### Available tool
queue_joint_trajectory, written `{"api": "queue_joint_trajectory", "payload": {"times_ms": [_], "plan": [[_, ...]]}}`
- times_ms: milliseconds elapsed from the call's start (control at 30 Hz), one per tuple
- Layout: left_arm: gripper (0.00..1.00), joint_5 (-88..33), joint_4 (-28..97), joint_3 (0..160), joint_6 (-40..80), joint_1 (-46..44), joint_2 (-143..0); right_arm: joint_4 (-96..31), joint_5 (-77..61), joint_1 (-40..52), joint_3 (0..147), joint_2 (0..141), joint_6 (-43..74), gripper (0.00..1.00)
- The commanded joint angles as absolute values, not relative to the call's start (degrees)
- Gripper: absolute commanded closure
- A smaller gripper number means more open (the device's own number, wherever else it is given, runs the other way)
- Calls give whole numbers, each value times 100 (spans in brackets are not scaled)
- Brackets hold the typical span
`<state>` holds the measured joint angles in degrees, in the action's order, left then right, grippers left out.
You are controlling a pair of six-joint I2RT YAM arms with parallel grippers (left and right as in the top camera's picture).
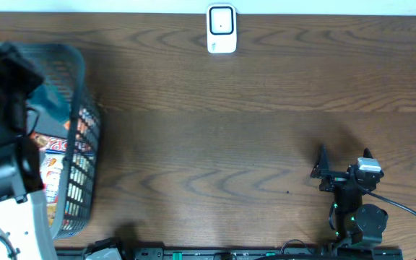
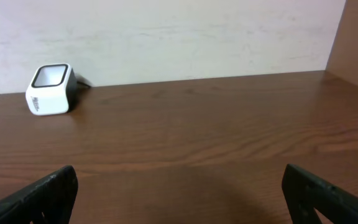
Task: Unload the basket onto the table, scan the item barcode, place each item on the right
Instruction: 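Grasp the teal-capped bottle in the basket with the left gripper, then carry the teal bottle to the scanner and set it down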
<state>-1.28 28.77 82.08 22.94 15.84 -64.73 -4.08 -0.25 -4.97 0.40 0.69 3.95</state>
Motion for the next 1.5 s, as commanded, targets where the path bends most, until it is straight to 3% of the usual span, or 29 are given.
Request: {"api": "queue_joint_trajectory", "payload": {"times_ms": [0, 233, 700, 1000, 1067, 1467], "plan": [[69, -491, 2556, 8263, 2641, 947, -6547, -432, -40, -528, 32, 32, 467, 1], [69, 117, 2158, 8263, 2609, 156, -6770, -432, -40, -528, 32, 32, 467, 1], [69, -108, 1297, 8318, 2561, -224, -6775, -432, -40, -528, 32, 32, 467, 1], [69, -84, 1347, 8315, 2139, -1439, -6930, -432, -40, -528, 32, 32, 467, 1], [69, -23, 1645, 8315, 1903, -1911, -7253, -432, -40, -528, 32, 32, 467, 1], [69, 3, 2158, 8315, 1881, -2670, -8989, -432, -40, -528, 32, 32, 467, 1]]}}
